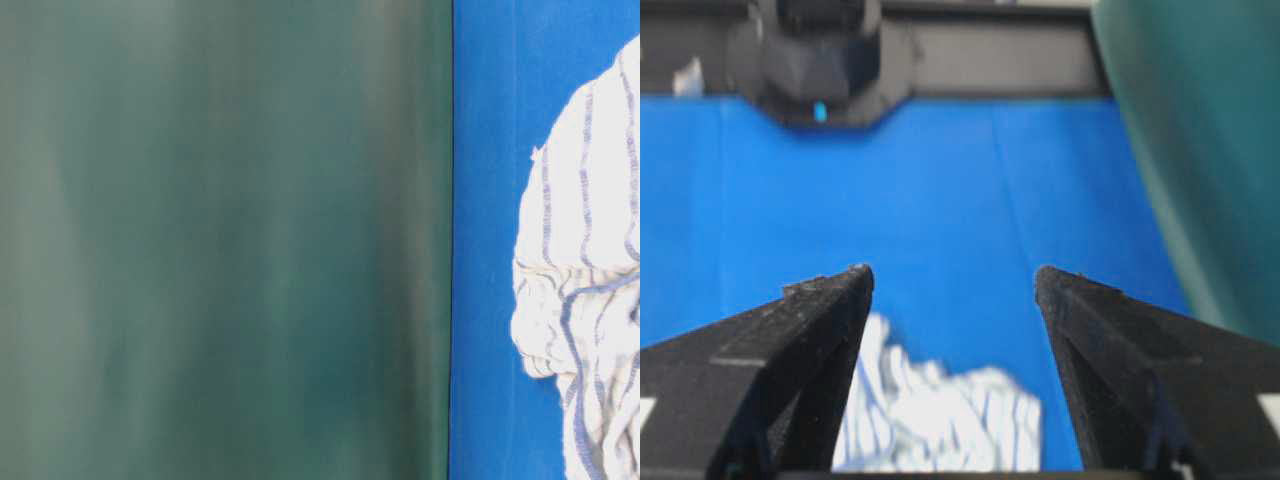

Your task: Lift the towel with both arms.

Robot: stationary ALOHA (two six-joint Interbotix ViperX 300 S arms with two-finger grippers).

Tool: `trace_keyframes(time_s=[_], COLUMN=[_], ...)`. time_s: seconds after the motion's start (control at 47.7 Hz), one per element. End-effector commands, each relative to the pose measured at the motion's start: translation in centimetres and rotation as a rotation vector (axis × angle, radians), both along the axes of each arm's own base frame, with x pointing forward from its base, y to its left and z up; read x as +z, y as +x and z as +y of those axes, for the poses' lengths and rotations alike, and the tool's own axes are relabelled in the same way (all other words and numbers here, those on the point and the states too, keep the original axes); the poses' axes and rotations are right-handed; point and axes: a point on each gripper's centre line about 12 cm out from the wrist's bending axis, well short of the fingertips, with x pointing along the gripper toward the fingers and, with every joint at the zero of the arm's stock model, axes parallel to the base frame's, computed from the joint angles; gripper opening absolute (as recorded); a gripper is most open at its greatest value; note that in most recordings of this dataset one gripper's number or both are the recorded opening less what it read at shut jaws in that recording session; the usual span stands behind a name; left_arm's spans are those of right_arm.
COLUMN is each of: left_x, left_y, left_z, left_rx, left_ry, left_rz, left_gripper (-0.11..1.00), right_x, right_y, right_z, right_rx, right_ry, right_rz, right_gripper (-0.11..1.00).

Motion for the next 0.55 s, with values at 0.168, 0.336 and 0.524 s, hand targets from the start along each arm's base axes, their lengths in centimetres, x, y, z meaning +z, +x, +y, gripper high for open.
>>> trace_keyframes(time_s=[0.168,0.336,0.524], left_x=[-3.4,-6.0,-9.1], left_y=[0.7,0.6,0.6], left_z=[0.0,0.0,0.1], left_rx=[0.002,0.003,0.006], left_ry=[0.001,0.0,-0.012], left_rz=[0.008,0.038,0.073], left_gripper=[0.92,0.92,0.92], right_x=[-3.4,-5.9,-8.7], right_y=[-0.4,-0.4,-0.6], right_z=[0.2,0.3,0.2], right_rx=[0.003,0.004,0.007], right_ry=[0.04,0.069,0.095], right_rz=[0.026,0.049,0.065], right_gripper=[0.66,0.66,0.66])
